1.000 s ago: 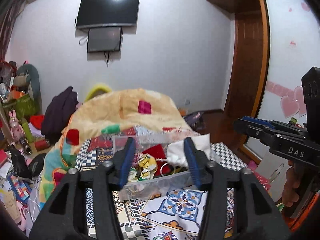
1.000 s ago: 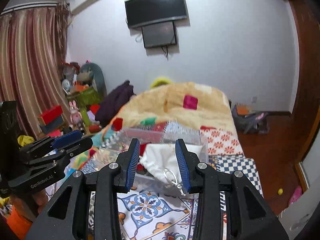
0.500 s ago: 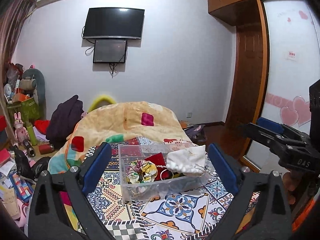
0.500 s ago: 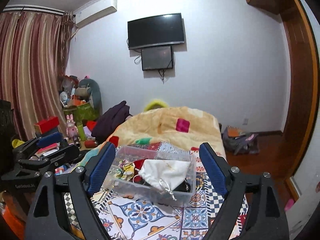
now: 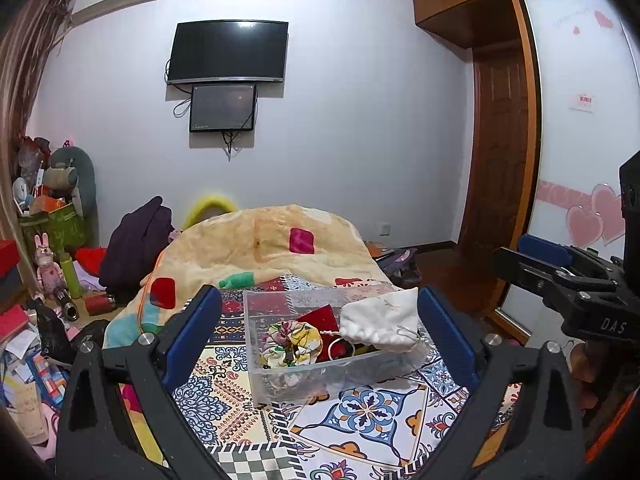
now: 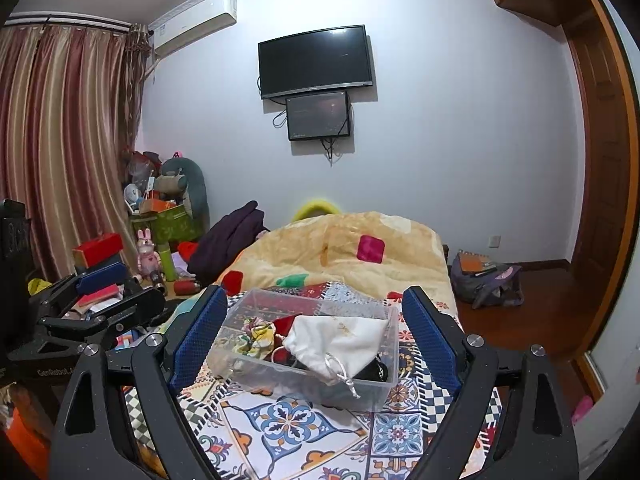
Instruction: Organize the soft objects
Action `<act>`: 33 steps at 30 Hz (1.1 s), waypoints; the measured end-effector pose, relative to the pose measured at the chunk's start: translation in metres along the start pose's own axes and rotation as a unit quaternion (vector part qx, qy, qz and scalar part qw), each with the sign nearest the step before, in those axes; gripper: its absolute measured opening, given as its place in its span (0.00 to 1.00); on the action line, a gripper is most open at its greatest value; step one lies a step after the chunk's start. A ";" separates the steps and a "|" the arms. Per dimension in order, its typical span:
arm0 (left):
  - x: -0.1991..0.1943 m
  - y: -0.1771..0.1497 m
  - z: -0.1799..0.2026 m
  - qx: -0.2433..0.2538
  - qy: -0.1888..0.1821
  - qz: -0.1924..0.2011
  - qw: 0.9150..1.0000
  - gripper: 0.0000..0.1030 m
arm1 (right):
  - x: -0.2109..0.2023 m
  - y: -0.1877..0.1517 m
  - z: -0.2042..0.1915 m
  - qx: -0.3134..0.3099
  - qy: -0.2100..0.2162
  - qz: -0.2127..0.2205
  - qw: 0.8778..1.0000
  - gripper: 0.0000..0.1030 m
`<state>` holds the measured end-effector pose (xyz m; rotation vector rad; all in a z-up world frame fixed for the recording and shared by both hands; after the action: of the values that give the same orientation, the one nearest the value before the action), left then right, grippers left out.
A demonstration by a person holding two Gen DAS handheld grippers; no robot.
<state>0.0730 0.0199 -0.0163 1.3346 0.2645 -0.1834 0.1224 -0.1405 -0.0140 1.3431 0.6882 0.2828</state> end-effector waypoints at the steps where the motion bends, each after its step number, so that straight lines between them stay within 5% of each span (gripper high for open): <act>1: 0.000 0.000 0.001 0.001 0.000 0.000 1.000 0.97 | 0.000 -0.001 0.000 0.001 0.000 0.000 1.000 0.85; 23: -0.002 0.000 0.008 0.011 -0.003 0.005 1.000 0.99 | -0.006 0.000 -0.001 0.005 0.002 0.006 1.000 0.86; 33: -0.002 0.001 0.010 0.011 -0.004 0.005 1.000 0.99 | -0.009 0.002 0.001 0.009 0.001 0.012 1.000 0.97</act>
<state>0.0719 0.0105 -0.0128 1.3574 0.2489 -0.1835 0.1167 -0.1453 -0.0092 1.3700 0.6788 0.2980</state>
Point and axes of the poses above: each gripper's, at about its wrist camera, not at the fingertips, and x roughly the way its jaws point, z to its right, y to its top, the point moved 5 cm from there along x, roughly the way its jaws point, and after that the axes turned 10 degrees about -x, right-handed, at the moved point
